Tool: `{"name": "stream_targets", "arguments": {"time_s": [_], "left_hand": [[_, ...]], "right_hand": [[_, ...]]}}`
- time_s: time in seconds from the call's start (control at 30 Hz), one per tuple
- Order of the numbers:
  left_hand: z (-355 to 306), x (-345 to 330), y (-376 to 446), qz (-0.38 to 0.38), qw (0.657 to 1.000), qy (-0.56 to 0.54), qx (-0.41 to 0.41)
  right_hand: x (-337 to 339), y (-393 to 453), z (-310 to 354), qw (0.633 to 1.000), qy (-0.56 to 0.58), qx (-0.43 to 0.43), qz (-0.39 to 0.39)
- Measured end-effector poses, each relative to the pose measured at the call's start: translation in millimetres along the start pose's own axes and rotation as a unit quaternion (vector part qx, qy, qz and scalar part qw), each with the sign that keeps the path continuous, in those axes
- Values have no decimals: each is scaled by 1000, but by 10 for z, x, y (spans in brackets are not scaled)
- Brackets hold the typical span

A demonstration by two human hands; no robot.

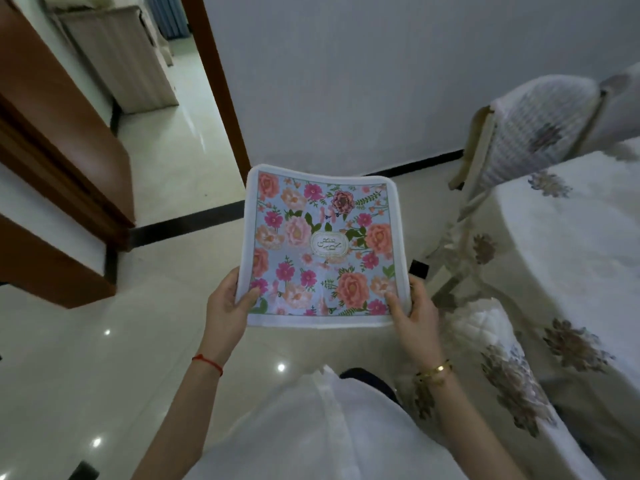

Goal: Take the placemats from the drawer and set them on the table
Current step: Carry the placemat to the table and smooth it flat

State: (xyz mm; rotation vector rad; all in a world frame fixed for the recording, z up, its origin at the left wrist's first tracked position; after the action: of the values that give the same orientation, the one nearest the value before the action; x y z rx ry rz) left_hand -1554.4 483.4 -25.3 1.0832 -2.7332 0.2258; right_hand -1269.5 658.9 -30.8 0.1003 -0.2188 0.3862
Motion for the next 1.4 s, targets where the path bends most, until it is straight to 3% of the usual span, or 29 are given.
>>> {"name": "stream_targets", "arguments": {"time_s": [0.4, 0.9, 1.13, 1.4], "left_hand": [[-114, -929, 2266, 113, 993, -6, 17], [-1116, -2785, 5287, 194, 981, -10, -16], [-1308, -3842, 6498, 269, 963, -9, -16], [-2001, -5404, 7954, 389, 919, -24, -66]], "right_hand": [[-7, 1754, -394, 994, -1, -46, -102], [724, 4777, -411, 980, -9, -52, -191], [1101, 5711, -633, 963, -25, -65, -262], [1697, 6939, -624, 910, -59, -63, -406]]}}
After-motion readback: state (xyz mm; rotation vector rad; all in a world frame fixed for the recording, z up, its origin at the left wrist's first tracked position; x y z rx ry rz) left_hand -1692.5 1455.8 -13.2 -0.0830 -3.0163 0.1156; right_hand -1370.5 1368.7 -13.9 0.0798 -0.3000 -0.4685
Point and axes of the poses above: each hand's wrist, its own y-axis towards the middle knuckle, its own x-axis out of the back of the hand, z = x × y, the point moved 10 cm from there along y, towards the middle knuckle, and after that the axes turned 5 degrees about y, right-handed, at the moved point
